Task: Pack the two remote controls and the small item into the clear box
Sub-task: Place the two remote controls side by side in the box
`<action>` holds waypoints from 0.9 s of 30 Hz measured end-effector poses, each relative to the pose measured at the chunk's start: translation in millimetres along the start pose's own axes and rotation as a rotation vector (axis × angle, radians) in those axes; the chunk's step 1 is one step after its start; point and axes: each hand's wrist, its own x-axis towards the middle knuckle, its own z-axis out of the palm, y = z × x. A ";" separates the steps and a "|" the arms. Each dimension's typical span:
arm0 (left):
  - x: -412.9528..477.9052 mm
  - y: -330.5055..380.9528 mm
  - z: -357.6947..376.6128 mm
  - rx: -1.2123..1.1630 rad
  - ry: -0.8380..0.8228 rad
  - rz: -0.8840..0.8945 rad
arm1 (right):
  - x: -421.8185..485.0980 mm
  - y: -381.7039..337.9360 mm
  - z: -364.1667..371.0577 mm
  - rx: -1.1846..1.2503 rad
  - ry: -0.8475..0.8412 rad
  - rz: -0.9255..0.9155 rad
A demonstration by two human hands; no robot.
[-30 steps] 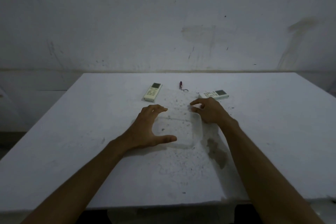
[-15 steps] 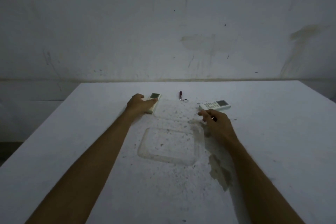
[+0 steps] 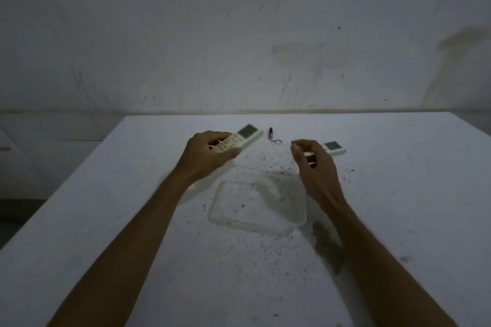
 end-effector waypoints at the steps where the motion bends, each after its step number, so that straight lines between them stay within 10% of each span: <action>1: -7.0 7.3 -4.7 -0.037 -0.069 0.028 | -2.5 -6.6 1.3 0.006 -0.011 -0.055; 11: -41.9 27.7 -16.6 -0.134 -0.266 0.148 | -30.1 -49.7 1.6 -0.351 -0.359 -0.457; 18: -63.5 1.0 -9.8 0.186 -0.450 -0.060 | -31.2 -46.8 -15.1 -0.536 -0.553 -0.280; 27: -91.7 -9.5 26.5 0.050 -0.346 0.030 | -31.8 -59.3 -3.1 -0.641 -0.838 -0.251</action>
